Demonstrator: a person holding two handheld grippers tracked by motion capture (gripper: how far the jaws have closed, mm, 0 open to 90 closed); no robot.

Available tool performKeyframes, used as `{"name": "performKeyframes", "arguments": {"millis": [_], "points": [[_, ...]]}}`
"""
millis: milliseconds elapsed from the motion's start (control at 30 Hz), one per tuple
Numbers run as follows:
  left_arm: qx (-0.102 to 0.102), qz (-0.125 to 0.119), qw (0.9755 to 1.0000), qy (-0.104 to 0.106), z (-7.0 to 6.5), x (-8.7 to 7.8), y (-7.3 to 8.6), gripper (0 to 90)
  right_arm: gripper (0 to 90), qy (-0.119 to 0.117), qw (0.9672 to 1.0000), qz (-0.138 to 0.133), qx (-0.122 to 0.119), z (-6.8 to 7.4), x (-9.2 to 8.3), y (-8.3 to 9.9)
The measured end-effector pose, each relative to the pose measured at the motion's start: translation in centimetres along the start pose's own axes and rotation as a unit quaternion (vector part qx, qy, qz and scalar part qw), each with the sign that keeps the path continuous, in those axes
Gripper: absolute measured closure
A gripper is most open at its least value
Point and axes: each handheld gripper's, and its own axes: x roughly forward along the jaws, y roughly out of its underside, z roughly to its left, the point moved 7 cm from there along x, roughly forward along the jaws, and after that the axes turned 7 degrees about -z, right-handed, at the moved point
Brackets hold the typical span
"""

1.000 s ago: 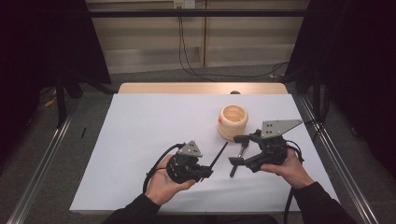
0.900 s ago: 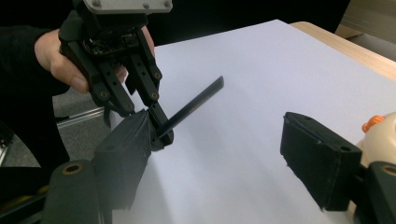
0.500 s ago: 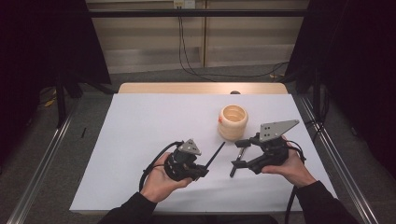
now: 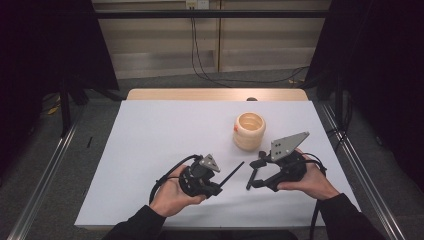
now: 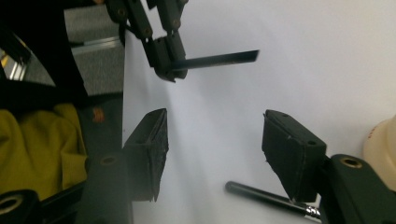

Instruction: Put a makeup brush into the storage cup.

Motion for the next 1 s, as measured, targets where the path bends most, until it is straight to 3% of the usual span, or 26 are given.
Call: {"name": "performKeyframes", "arguments": {"millis": [33, 67, 100, 133, 167, 233, 267, 367, 433, 533, 700, 833, 867, 1000], "points": [[-0.005, -0.001, 1.0, 0.001, -0.2, 0.1, -0.1, 84.0, 42.6, -0.004, 1.0, 0.007, -0.003, 0.1, 0.2, 0.1], [0.007, 0.009, 0.9999, 0.003, -0.1, 0.1, -0.1, 84.0, 43.2, -0.007, 0.9998, 0.017, -0.007, 0.3, 0.3, 0.2], [-0.006, 0.0, 1.0, 0.001, -0.4, 0.3, -0.2, 84.1, 44.1, -0.011, 0.9997, 0.021, -0.01, 0.4, 0.4, 0.2], [-0.002, 0.007, 1.0, 0.003, -0.5, 0.3, -0.2, 84.1, 44.5, -0.014, 0.9995, 0.026, -0.012, 0.4, 0.5, 0.3], [0.019, 0.023, 0.9995, 0.004, -0.3, 0.2, -0.2, 84.1, 45.4, -0.016, 0.9994, 0.029, -0.012, 0.5, 0.6, 0.3], [0.006, 0.021, 0.9997, 0.005, -0.6, 0.4, -0.3, 84.0, 47.0, -0.021, 0.999, 0.038, -0.011, 0.6, 0.6, 0.4], [0.021, 0.028, 0.9994, 0.009, -0.5, 0.4, -0.3, 84.0, 47.4, -0.021, 0.9987, 0.045, -0.013, 0.6, 0.6, 0.5], [0.031, 0.043, 0.9985, 0.014, -0.6, 0.5, -0.4, 84.1, 49.6, -0.017, 0.9977, 0.063, -0.018, 0.4, 0.7, 0.7], [0.033, 0.053, 0.998, 0.003, -0.6, 0.6, -0.6, 84.0, 50.8, -0.02, 0.9973, 0.069, -0.017, 0.4, 0.7, 0.7], [0.032, 0.068, 0.9972, 0.005, -0.7, 0.9, -0.8, 84.0, 52.9, -0.028, 0.996, 0.081, -0.024, 0.3, 0.9, 0.5], [0.038, 0.092, 0.995, 0.01, -0.9, 1.3, -0.6, 84.0, 54.8, -0.038, 0.9928, 0.107, -0.036, 0.3, 1.3, 0.9], [0.054, 0.115, 0.9917, 0.02, -1.4, 1.8, -0.1, 84.0, 56.6, -0.048, 0.9899, 0.126, -0.043, 0.7, 1.5, 1.3], [0.051, 0.11, 0.9926, 0.012, -1.5, 2.1, 0.0, 84.0, 56.9, -0.049, 0.9894, 0.129, -0.047, 0.7, 1.6, 1.4], [0.051, 0.127, 0.9902, 0.03, -2.0, 2.2, 0.2, 84.0, 59.4, -0.056, 0.9876, 0.137, -0.052, 0.9, 1.9, 1.5]]}}
